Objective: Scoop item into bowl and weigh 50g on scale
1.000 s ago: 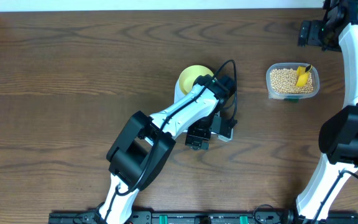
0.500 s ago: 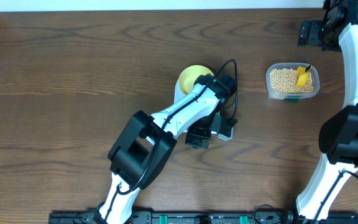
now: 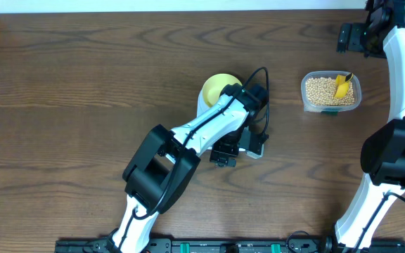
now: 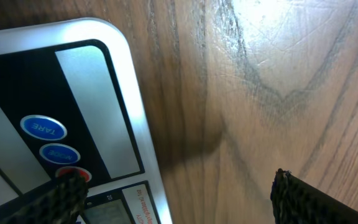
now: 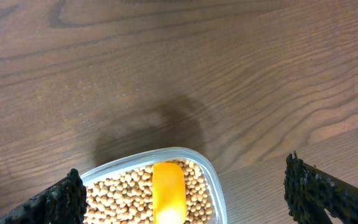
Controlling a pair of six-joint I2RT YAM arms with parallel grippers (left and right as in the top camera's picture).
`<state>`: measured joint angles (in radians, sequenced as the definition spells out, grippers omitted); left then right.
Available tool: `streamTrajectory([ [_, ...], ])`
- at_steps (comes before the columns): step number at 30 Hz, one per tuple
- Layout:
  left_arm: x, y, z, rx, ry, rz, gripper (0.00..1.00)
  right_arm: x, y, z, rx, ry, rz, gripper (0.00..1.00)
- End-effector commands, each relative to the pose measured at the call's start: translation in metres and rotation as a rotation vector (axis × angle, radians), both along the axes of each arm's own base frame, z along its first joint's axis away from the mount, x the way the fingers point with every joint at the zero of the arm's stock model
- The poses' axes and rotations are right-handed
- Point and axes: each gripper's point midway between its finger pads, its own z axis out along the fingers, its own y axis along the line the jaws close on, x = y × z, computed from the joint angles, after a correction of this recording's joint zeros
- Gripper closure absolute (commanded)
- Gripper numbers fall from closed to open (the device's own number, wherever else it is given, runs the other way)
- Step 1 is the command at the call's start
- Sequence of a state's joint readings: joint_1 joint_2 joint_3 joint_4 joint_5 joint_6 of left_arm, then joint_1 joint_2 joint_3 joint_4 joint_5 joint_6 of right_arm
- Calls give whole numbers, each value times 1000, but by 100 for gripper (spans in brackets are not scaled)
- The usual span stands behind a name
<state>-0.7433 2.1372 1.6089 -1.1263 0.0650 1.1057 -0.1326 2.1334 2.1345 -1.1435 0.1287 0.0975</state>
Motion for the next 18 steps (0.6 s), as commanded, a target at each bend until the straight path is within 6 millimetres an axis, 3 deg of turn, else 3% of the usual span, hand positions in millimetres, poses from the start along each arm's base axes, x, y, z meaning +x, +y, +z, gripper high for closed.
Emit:
streamTrajectory([
  [1,8,4,-16,46,-1,-22,5,2,-4,6,-16,-14,-1,1],
  [9,30,-2,-7,-1,-59,6,2,2,-4,6,-16,-14,-1,1],
  [18,20,-6,56,-204,16,168,2,2,-4,6,-16,-14,-1,1],
])
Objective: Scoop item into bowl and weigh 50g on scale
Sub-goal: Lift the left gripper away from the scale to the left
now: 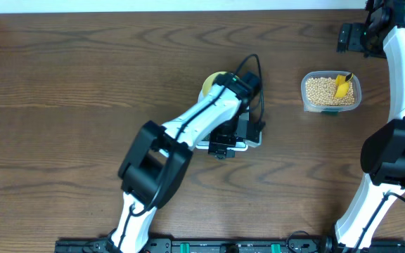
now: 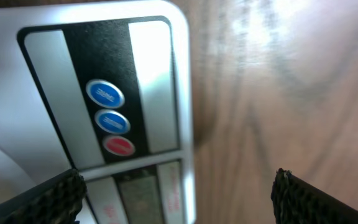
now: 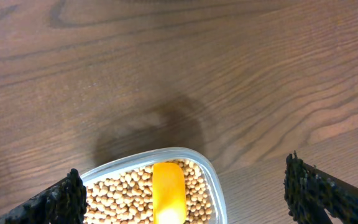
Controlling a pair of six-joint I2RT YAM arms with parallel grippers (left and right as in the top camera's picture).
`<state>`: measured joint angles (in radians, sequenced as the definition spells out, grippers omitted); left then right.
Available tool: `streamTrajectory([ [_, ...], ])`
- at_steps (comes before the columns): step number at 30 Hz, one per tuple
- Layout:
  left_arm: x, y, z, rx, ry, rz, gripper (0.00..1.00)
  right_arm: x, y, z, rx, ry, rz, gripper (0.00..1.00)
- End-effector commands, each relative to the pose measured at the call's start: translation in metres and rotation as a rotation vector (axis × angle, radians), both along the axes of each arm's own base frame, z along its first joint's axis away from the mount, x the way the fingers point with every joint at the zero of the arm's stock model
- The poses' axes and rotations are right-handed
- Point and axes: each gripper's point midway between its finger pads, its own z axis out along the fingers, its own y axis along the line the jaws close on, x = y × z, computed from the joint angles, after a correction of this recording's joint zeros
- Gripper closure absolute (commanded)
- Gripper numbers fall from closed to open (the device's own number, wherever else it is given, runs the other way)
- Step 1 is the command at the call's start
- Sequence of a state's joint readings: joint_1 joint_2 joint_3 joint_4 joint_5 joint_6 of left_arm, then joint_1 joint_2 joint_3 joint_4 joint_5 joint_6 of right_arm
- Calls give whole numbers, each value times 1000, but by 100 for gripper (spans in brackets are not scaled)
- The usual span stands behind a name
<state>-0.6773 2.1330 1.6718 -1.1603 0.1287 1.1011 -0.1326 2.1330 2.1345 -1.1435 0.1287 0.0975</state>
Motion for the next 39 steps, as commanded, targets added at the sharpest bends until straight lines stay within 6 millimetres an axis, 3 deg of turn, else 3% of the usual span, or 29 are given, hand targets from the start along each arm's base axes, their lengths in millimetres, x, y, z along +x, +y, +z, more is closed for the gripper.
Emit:
streamTrajectory([
  [1,1,-6,47,-153,11,124,2,2,-4,6,-16,-14,-1,1],
  [7,-18,4,95,-347,188,272,2,2,-4,6,-16,-13,-1,1],
  [12,-11,27,111,-386,210,368,2,2,-4,6,-16,-13,-1,1],
  [16,20,48,110,-416,156,490,2,1,-4,6,-15,-12,-1,1],
  [24,105,105,114,-510,2,964,2,2,-4,6,-16,-13,-1,1],
  [32,152,186,118,-540,-144,1239,2,2,-4,6,-16,-13,-1,1],
  [39,189,257,127,-574,-358,1335,2,2,-4,6,-16,-14,-1,1],
])
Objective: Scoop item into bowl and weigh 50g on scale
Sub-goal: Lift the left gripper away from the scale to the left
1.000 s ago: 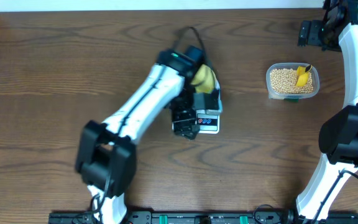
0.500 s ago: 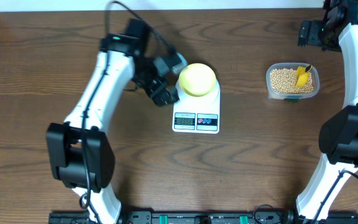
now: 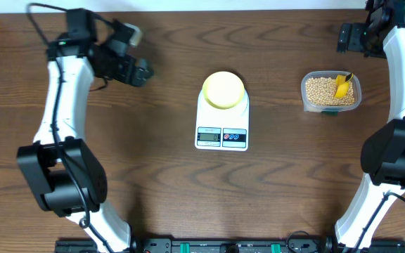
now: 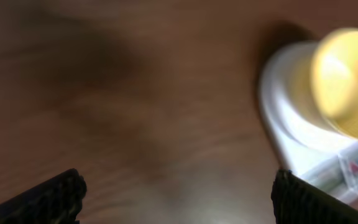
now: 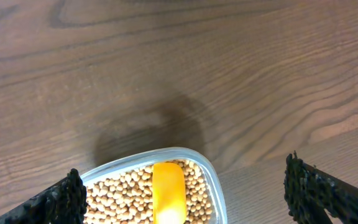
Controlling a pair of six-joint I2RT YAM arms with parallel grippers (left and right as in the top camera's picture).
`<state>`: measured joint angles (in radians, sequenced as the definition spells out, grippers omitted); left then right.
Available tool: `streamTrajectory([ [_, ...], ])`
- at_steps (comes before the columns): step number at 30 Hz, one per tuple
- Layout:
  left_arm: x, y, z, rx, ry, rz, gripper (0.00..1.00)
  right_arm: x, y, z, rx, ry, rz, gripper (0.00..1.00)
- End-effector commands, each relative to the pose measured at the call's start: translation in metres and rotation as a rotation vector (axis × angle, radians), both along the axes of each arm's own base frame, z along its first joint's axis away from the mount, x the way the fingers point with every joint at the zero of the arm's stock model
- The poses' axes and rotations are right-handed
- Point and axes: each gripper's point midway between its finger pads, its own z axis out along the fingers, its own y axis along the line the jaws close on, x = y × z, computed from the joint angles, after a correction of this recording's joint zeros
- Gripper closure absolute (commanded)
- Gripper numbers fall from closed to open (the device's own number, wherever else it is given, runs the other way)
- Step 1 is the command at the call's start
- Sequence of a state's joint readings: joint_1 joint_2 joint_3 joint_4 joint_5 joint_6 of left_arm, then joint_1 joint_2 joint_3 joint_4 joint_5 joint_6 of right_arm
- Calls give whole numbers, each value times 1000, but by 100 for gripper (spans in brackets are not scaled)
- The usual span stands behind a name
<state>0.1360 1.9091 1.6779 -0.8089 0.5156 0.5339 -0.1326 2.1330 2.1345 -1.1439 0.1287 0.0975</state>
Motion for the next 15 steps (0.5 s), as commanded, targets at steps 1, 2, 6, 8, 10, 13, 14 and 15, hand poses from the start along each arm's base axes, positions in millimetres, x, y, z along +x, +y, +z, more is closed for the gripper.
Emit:
streamTrajectory([
  [1,12,37,7,45,-47,100,2,2,-4,6,-16,-13,-1,1],
  [2,15,46,8,58,-62,119,2,2,-4,6,-16,-13,-1,1],
  [6,21,75,6,60,-82,182,2,2,-4,6,-16,-13,-1,1],
  [8,20,85,3,52,-70,215,2,2,-4,6,-16,-13,-1,1],
  [10,18,93,1,34,-52,259,2,2,-4,6,-16,-13,-1,1],
  [13,14,98,-2,6,-19,310,2,2,-4,6,-16,-13,-1,1],
  [14,12,97,-3,-5,-5,325,2,2,-4,6,-16,-13,-1,1],
  [15,11,96,-3,-19,9,340,2,2,-4,6,-16,-13,-1,1],
])
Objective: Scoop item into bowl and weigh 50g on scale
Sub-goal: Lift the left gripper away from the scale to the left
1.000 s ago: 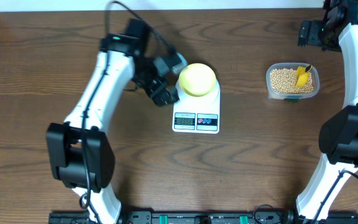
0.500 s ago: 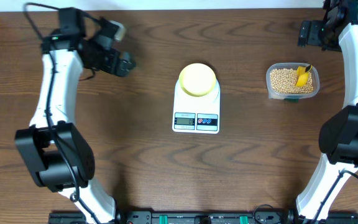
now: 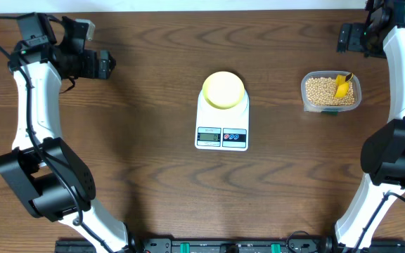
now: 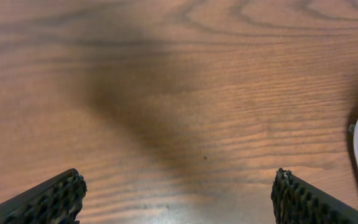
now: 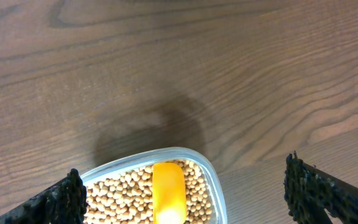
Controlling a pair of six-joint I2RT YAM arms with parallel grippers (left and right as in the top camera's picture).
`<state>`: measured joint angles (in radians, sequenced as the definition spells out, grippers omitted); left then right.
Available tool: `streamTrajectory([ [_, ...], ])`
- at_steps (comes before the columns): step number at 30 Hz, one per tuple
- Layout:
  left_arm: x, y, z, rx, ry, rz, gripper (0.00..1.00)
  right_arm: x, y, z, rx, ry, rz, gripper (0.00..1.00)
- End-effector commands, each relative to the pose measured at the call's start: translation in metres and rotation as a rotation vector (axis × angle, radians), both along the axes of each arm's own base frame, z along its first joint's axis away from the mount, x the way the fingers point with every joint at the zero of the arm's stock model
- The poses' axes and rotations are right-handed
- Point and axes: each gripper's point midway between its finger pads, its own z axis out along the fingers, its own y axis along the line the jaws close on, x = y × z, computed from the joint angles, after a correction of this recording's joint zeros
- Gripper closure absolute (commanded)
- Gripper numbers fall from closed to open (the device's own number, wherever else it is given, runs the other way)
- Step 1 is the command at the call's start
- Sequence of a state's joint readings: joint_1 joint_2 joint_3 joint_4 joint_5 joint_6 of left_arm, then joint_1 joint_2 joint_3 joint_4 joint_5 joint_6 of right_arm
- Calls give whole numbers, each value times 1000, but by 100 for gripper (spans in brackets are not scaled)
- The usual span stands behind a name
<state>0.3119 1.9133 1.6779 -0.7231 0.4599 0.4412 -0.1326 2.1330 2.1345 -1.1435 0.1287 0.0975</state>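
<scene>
A white scale (image 3: pixel 222 130) stands mid-table with a yellow bowl (image 3: pixel 223 89) on its platform. To the right, a clear container of soybeans (image 3: pixel 325 91) holds a yellow scoop (image 3: pixel 342 86). My left gripper (image 3: pixel 107 65) hangs at the back left, far from the scale. In its wrist view the left gripper (image 4: pixel 178 199) is open over bare wood, and a white curved edge shows at the right border. My right gripper (image 3: pixel 344 39) is at the back right. The right gripper (image 5: pixel 185 196) is open, above and behind the soybeans (image 5: pixel 123 193) and the scoop (image 5: pixel 168 193).
The table's back edge meets a white wall (image 3: pixel 188 5). A black rail (image 3: pixel 202 246) runs along the front edge. Both arms reach in from the front corners along the table's sides.
My left gripper has moved further left along the back of the table. The scale has slid almost out of its wrist view. The right arm, scale, bowl and container have not moved.
My left gripper stood open, low over the scale's button panel, and was still over the panel a moment later. By the last earlier moment it was away at the back left, and now it is further left. The right gripper stayed open above the soybean container.
</scene>
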Motion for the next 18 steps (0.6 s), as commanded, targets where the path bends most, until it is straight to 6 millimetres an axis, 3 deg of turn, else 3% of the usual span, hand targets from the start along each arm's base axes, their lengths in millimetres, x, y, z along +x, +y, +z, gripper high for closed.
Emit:
streamTrajectory([
  [1,-1,-2,-7,-67,52,76,2,2,-4,6,-16,-13,-1,1],
  [7,-9,-17,-9,-247,158,251,2,2,-4,6,-16,-13,-1,1],
  [10,-19,-38,-7,-337,204,199,2,2,-4,6,-16,-13,-1,1],
  [14,-36,-60,-11,-342,288,173,2,2,-4,6,-16,-13,-1,1],
  [18,-51,-93,-16,-305,368,118,2,2,-4,6,-16,-13,-1,1],
])
